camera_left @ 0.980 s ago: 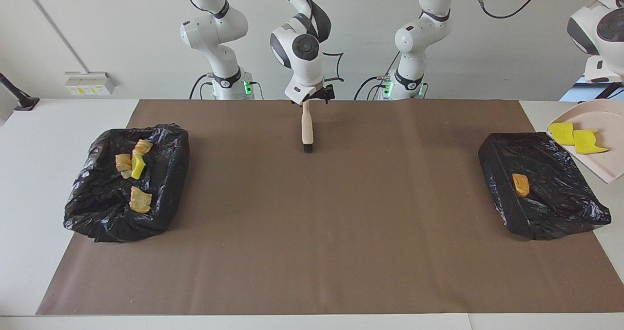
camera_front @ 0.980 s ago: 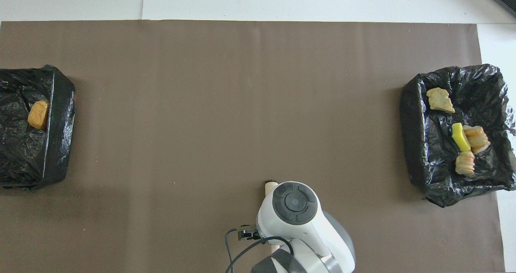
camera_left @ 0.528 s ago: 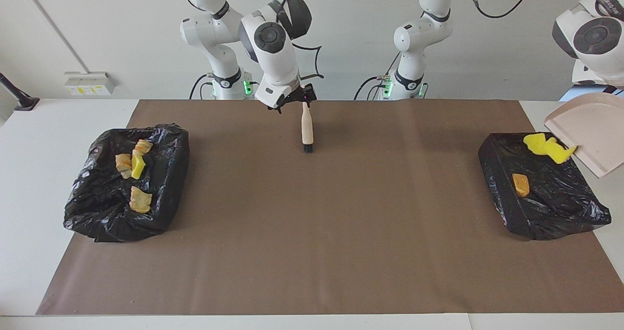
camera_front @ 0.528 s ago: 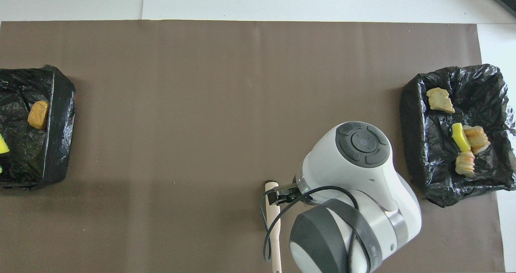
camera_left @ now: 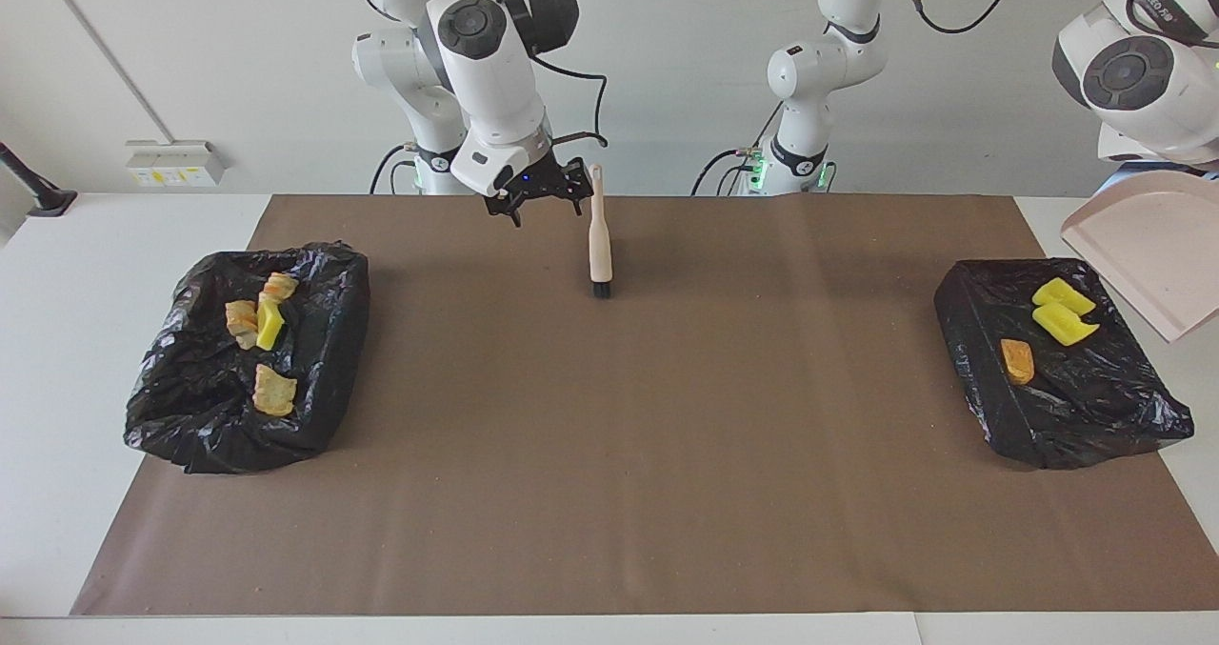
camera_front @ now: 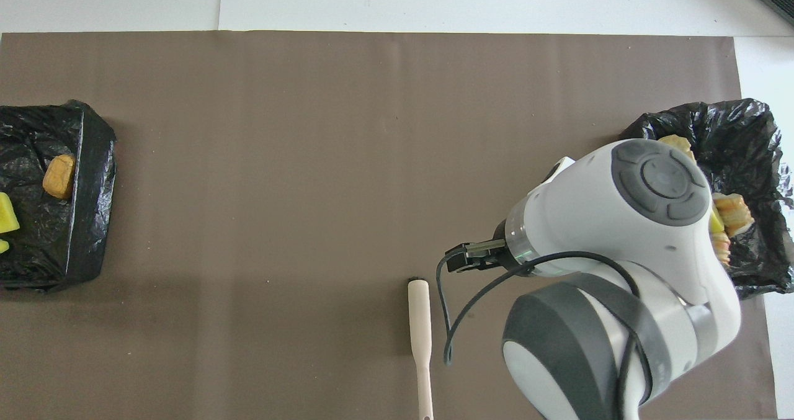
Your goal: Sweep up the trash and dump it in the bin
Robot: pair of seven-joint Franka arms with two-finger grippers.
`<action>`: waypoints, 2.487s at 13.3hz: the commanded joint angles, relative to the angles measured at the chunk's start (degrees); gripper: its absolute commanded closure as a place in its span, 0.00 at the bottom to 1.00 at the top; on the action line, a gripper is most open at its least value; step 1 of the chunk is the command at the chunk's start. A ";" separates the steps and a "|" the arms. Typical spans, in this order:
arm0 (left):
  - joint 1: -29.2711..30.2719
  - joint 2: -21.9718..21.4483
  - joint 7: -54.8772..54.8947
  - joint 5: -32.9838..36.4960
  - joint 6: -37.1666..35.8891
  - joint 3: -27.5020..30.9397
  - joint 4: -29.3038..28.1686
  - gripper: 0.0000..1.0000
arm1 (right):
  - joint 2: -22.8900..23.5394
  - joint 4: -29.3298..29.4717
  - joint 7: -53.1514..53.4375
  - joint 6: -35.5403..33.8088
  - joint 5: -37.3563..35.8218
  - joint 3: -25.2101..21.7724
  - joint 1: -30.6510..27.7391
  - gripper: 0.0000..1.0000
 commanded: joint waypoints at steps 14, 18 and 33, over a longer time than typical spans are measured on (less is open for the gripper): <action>-24.74 2.41 -50.06 -47.46 -4.65 0.70 -0.16 1.00 | -1.80 12.49 -7.82 -11.05 -8.81 -20.88 -1.95 0.00; -35.63 9.51 -71.95 -51.70 2.55 0.78 1.06 1.00 | -1.36 12.84 -7.64 -9.91 -9.16 -21.06 -3.44 0.00; -50.86 33.25 -111.53 -55.74 16.36 1.22 18.82 1.00 | -3.20 16.71 -15.45 -12.54 -13.47 -21.15 -3.45 0.00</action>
